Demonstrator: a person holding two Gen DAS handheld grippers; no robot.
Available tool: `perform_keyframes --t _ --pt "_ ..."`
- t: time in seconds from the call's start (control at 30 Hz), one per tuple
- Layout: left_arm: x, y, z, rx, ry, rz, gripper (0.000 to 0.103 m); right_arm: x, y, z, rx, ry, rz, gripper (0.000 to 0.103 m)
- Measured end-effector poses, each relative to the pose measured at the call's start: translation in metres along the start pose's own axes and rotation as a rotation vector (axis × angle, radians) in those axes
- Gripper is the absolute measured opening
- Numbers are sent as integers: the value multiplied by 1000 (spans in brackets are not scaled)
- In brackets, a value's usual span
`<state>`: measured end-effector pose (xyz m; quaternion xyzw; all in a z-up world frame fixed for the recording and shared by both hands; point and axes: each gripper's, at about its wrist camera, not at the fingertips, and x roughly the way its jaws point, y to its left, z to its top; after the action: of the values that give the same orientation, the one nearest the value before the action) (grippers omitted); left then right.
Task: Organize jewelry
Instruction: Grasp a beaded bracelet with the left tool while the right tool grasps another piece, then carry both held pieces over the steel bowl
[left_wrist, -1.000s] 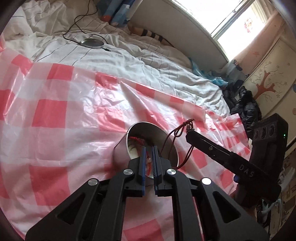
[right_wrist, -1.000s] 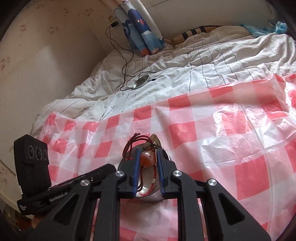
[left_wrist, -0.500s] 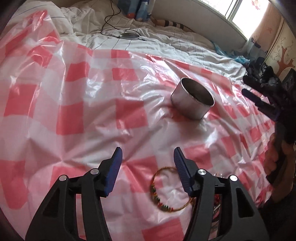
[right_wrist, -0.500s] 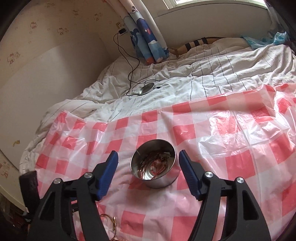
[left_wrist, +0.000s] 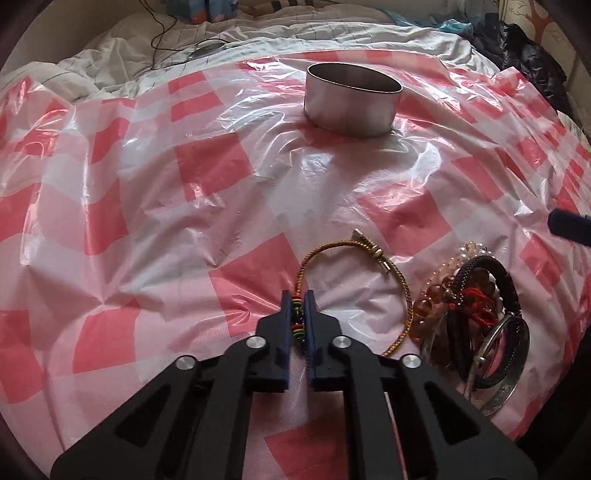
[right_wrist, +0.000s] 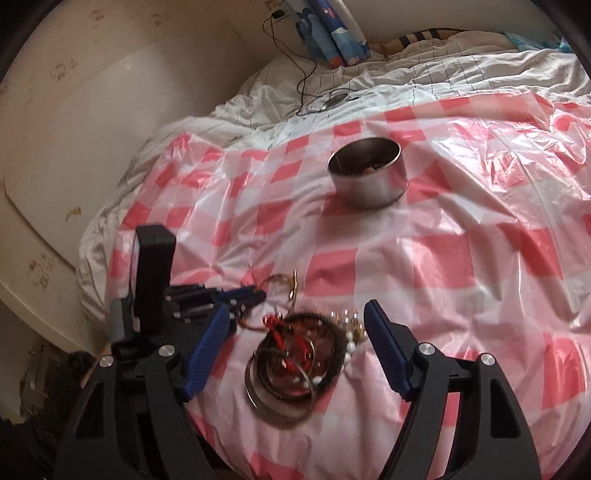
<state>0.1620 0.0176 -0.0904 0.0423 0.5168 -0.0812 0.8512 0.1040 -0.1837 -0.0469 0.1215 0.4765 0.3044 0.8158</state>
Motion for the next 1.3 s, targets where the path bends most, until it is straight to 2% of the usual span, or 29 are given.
perform_keyframes --t 0.07,0.1,0.2,0.37,0.4,0.47,0.5,0.67,0.73,0.9,1.13,1.3 --pt "-8 12 0 -67 -11 -91 5 3 11 -13 -67 17 -56 73" --pt "-13 17 -1 -84 -25 -107 5 7 16 -20 -103 21 -91 73" --pt "-25 32 -1 -138 -61 -154 5 19 23 -31 -171 39 -171 73" --pt "-36 40 0 -164 -97 -172 5 36 30 -41 -264 76 -275 72" --pt "-39 41 0 -166 -103 -169 5 37 29 -42 -265 81 -269 68" --pt "-40 42 3 -171 -108 -167 5 36 25 -40 -244 85 -262 50" --pt "-39 44 5 -176 -109 -167 5 38 22 -41 -236 96 -275 36" --pt "-40 44 7 -178 -113 -168 5 34 14 -40 -179 94 -250 21" --pt "-40 43 8 -177 -116 -176 5 27 10 -37 -137 73 -204 15" --pt "-43 42 10 -178 -126 -186 5 22 0 -35 -62 68 -153 9" --pt "-44 42 11 -181 -130 -184 5 18 -2 -35 -47 40 -180 8" --pt "-46 43 12 -184 -138 -193 5 6 -13 -33 35 -7 -82 8"
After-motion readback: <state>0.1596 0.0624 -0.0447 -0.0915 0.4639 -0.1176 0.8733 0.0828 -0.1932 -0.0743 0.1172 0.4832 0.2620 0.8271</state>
